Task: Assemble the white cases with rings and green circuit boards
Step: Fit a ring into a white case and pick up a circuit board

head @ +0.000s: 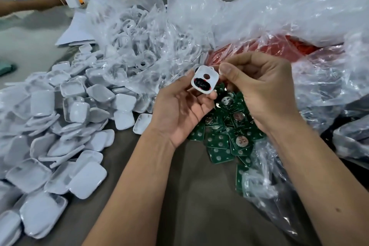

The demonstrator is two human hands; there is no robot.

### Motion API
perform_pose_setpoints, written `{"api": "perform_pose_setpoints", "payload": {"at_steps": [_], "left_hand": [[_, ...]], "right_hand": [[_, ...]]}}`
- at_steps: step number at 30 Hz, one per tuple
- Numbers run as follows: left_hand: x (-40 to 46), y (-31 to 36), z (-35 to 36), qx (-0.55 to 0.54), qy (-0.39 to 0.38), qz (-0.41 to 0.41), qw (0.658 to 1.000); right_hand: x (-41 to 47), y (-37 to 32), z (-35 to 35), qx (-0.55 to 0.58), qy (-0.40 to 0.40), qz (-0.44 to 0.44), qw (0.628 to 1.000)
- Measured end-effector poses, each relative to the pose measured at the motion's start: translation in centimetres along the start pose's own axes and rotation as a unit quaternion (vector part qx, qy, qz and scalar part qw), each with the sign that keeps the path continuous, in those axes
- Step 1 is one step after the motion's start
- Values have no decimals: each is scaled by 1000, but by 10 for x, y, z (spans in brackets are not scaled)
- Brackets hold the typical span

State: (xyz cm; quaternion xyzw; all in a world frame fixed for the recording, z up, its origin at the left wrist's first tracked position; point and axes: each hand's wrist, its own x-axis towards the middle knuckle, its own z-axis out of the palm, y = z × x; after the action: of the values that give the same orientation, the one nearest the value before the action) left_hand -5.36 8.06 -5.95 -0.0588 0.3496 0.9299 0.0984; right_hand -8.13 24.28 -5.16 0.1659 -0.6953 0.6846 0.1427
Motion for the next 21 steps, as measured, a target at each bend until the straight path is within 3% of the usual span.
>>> {"api": "perform_pose_setpoints", "payload": {"at_steps": [13, 21], "left_hand": [[2, -7, -3, 55, -42, 7, 998], [3, -8, -3, 59, -45, 7, 997]], "right_hand": [[2, 1, 4, -198, -32, -56, 978], [2, 2, 4, -221, -33, -35, 974]]}}
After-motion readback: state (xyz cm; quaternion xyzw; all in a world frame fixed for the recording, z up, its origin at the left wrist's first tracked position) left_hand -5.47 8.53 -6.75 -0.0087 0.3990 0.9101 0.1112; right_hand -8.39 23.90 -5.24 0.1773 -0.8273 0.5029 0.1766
